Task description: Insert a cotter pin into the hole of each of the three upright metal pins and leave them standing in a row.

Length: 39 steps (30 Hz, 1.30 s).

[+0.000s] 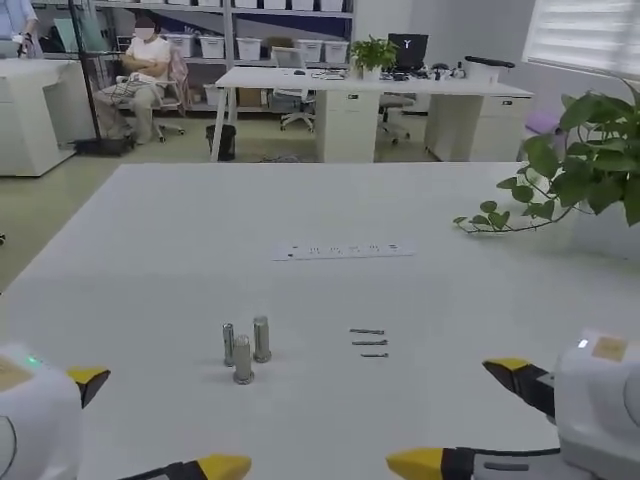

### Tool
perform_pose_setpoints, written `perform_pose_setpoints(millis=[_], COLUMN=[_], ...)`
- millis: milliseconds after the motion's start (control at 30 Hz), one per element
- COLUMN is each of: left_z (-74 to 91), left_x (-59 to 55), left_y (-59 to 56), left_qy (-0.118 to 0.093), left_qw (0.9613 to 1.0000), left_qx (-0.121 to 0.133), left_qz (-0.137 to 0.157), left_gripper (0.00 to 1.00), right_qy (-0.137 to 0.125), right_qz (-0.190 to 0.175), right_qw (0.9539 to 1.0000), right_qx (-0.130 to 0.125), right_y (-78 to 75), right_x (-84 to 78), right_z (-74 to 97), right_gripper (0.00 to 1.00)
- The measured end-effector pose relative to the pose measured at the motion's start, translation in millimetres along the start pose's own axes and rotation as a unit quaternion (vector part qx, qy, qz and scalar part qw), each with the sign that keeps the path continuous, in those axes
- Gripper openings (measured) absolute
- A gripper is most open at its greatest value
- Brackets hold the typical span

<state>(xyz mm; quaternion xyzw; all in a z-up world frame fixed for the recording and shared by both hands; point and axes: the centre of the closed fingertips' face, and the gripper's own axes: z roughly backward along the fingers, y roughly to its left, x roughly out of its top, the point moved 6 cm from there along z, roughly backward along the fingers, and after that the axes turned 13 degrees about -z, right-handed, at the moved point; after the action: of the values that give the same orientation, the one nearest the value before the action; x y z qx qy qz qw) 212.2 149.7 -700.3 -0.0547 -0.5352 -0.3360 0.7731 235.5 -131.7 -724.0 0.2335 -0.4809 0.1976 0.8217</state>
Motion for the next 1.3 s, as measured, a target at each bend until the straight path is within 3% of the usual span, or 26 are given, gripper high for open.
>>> perform_pose_setpoints(millis=[100, 300, 500, 700, 967, 1100, 1300], left_z=[-0.6, -4.0, -13.8, -28.9, -55.1, -70.5, -92.9], left_x=[2.0, 2.3, 0.7, 0.2, 3.1, 1.0, -5.5], left_y=[-0.5, 7.3, 22.2, 38.3, 68.8, 82.9, 89.6], left_qy=[-0.008, -0.011, -0.008, -0.012, -0.017, -0.010, -0.013], left_qw=[1.0000, 0.9999, 1.0000, 0.9997, 0.9991, 0.9990, 0.9996], left_qx=[-0.003, 0.000, 0.005, 0.019, 0.031, 0.036, 0.024], left_qz=[0.002, 0.000, -0.002, -0.013, -0.024, -0.024, -0.004], left_gripper=[0.98, 0.95, 0.83, 0.70, 0.57, 0.53, 0.44], right_qy=[-0.003, 0.000, -0.002, -0.013, -0.010, -0.009, -0.002], right_qz=[-0.001, 0.001, -0.002, -0.005, -0.006, -0.008, -0.006], right_qw=[1.0000, 1.0000, 0.9999, 0.9998, 0.9998, 0.9998, 0.9997], right_qx=[0.002, 0.006, 0.010, 0.013, 0.016, 0.016, 0.024], right_y=[0.9, 3.4, 3.2, 2.4, 2.2, 3.1, 3.0], right_x=[1.4, 0.1, -0.2, 5.4, 9.0, 10.7, 11.8], right_z=[0.0, -0.2, -0.3, -0.3, -5.6, -7.6, -11.3], right_gripper=[1.00, 1.00, 0.98, 0.90, 0.88, 0.88, 0.88])
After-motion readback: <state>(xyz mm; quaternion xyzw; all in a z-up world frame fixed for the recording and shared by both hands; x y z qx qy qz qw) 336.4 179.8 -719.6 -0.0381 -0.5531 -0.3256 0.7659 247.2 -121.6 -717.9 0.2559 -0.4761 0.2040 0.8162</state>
